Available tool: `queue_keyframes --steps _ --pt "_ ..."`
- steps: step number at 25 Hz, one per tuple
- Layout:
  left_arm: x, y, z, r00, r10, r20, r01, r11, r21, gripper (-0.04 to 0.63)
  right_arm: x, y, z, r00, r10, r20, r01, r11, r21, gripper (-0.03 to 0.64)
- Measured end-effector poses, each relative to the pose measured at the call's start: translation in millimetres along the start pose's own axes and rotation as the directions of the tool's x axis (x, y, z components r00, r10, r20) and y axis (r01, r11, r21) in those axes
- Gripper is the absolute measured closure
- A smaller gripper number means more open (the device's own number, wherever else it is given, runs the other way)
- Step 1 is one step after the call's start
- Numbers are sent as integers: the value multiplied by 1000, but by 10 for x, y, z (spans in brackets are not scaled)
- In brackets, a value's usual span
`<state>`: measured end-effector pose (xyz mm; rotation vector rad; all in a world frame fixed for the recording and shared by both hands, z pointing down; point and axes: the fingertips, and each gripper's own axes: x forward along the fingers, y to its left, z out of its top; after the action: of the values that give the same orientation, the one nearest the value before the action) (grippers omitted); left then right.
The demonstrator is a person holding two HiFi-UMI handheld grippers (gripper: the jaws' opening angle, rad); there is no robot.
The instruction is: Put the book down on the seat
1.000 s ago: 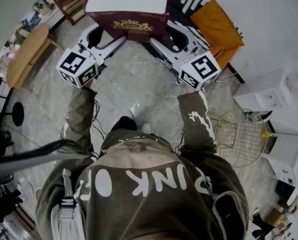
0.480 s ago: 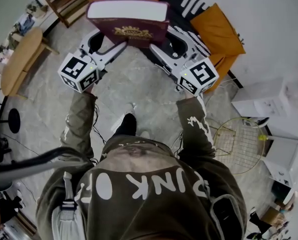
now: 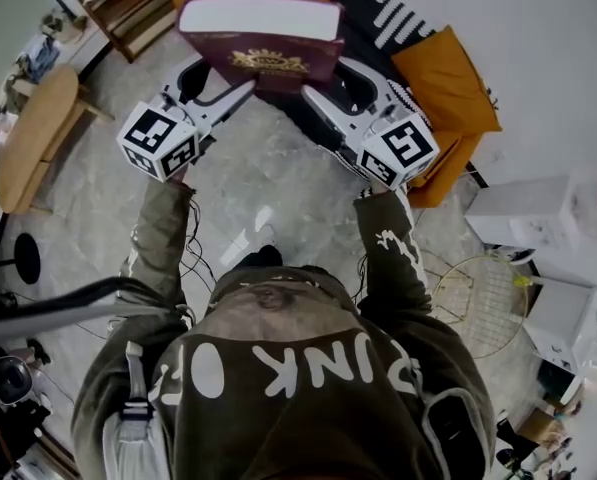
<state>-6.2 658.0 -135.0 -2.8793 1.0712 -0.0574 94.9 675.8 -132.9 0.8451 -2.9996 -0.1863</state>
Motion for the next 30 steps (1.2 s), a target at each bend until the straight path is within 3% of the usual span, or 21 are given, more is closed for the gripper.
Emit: queue_keyframes --steps 15,30 --pt "368 1065 -245 1000 17 8 -17 1000 -14 302 922 -672 -245 1000 14 -13 -14 1000 3 405" --pt "1586 2168 -448 996 74 -44 -75 997 -28 302 1641 -2194 -582 998 68 12 -68 996 54 405"
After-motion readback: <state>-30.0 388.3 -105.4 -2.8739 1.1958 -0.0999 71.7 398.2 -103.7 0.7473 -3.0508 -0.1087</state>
